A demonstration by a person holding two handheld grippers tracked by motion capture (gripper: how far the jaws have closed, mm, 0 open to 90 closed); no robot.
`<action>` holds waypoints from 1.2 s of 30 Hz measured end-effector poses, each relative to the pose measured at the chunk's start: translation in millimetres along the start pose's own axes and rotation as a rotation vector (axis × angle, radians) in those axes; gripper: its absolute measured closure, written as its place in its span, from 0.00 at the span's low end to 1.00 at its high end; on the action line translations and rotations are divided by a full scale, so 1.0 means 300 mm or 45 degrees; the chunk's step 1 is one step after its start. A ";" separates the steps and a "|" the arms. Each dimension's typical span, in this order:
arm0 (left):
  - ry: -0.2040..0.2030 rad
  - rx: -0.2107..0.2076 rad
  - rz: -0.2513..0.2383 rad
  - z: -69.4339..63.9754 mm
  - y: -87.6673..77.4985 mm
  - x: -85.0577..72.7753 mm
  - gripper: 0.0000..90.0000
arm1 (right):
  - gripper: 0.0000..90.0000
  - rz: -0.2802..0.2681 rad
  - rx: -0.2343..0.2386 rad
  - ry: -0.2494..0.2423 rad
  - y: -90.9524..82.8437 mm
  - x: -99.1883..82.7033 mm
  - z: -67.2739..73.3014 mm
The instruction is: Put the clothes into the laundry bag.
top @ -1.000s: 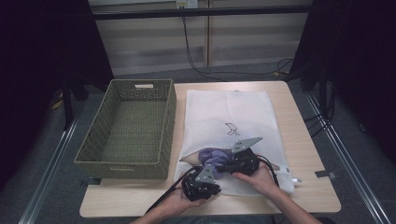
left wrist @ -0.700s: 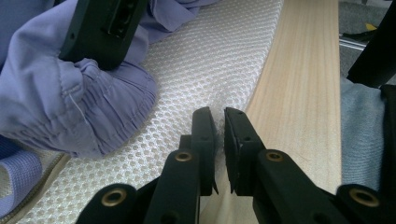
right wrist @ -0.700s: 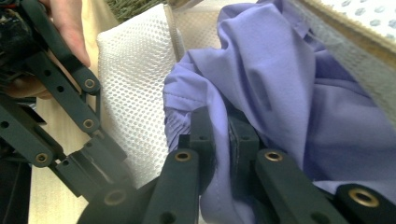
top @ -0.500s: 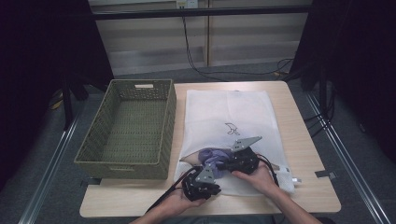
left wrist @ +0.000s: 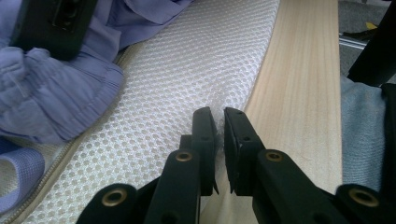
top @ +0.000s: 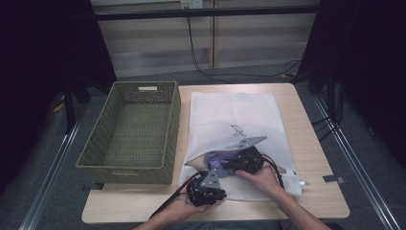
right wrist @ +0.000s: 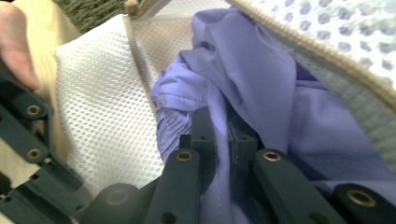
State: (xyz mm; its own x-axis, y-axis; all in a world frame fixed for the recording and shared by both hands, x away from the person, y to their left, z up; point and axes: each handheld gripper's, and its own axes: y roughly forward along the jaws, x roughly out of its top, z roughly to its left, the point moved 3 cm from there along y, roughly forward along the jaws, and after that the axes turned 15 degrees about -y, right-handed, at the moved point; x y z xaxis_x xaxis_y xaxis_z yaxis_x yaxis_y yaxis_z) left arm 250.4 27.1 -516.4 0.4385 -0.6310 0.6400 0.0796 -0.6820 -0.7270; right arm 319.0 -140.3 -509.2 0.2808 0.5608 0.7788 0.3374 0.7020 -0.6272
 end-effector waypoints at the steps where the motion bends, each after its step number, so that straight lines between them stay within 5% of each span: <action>1: 0.000 -0.001 0.000 0.000 0.000 0.000 0.93 | 0.93 0.000 0.000 0.000 0.000 0.000 0.000; 28: -0.017 -0.025 -0.008 0.006 0.003 0.001 0.93 | 0.93 -0.002 -0.079 0.098 0.025 -0.006 -0.088; 36: -0.013 -0.026 -0.012 0.006 0.004 0.002 0.93 | 0.93 -0.001 -0.148 0.121 0.037 0.001 -0.120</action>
State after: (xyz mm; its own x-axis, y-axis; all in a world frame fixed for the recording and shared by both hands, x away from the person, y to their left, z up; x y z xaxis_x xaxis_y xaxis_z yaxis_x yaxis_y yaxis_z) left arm 252.3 26.6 -517.2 0.4467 -0.6210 0.6441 0.0655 -0.6952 -0.7158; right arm 355.3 -148.1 -516.3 0.3627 0.5122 0.7785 0.4376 0.6439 -0.6276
